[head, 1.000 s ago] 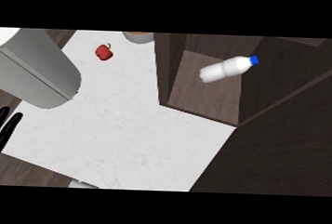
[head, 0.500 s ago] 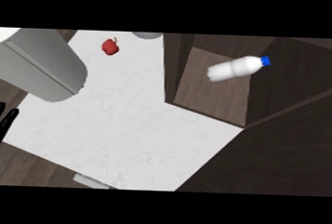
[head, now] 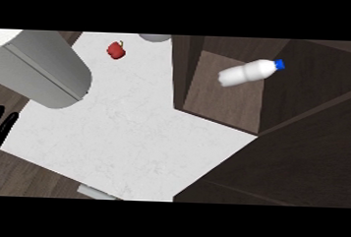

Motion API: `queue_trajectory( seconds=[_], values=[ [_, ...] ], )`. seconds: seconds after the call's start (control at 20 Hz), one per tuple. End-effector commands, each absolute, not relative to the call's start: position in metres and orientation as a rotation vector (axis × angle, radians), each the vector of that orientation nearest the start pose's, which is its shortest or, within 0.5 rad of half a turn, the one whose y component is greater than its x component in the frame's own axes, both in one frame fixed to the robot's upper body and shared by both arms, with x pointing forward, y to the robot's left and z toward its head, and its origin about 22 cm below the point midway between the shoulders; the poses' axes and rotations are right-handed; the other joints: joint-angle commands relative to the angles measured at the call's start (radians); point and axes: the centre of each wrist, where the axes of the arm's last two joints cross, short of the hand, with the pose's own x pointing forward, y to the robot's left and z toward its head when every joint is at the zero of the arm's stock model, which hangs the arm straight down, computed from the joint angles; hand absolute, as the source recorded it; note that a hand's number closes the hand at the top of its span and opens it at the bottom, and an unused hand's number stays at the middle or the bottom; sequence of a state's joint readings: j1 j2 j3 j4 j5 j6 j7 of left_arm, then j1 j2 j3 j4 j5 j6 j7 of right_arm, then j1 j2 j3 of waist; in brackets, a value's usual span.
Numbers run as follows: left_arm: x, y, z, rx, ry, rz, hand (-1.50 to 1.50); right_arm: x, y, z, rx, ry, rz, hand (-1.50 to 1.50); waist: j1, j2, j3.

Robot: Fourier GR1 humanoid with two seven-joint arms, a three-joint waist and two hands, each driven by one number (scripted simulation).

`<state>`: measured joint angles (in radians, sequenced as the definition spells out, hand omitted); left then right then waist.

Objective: Pick up the bottled water, place it into the cabinet and close the cabinet

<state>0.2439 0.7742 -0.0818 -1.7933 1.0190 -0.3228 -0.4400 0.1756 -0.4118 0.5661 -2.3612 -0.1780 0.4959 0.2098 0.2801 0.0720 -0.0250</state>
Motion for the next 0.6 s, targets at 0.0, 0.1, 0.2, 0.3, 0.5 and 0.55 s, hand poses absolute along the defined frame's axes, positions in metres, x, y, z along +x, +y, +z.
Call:
queue_trajectory(
  seconds=[0.0, 0.1, 0.2, 0.3, 0.5, 0.55],
  values=[
    [0.187, 0.36, 0.074, -0.588, -1.873, 0.032, -1.5, 0.151, -0.169, 0.137, 0.645, -1.607, 1.052, 1.5, -0.001, -0.005, 0.0],
    [0.187, 0.363, 0.074, -0.588, -1.871, 0.03, -1.5, 0.162, -0.165, 0.137, 0.613, -1.59, 1.065, 1.5, 0.001, -0.01, 0.0],
    [0.188, 0.362, 0.074, -0.596, -1.873, 0.034, -1.5, 0.175, -0.162, 0.136, 0.586, -1.567, 1.065, 1.5, -0.001, -0.009, 0.002],
    [0.187, 0.362, 0.071, -0.591, -1.855, 0.032, -1.5, 0.19, -0.157, 0.139, 0.555, -1.562, 1.053, 1.5, -0.005, -0.015, 0.004],
    [0.188, 0.367, 0.075, -0.584, -1.858, 0.033, -1.5, 0.221, -0.142, 0.137, 0.521, -1.511, 1.0, 1.5, 0.003, -0.019, 0.008],
    [0.187, 0.364, 0.071, -0.588, -1.846, 0.037, -1.5, 0.227, -0.134, 0.139, 0.53, -1.509, 0.999, 1.5, -0.011, -0.019, 0.009]
  ],
)
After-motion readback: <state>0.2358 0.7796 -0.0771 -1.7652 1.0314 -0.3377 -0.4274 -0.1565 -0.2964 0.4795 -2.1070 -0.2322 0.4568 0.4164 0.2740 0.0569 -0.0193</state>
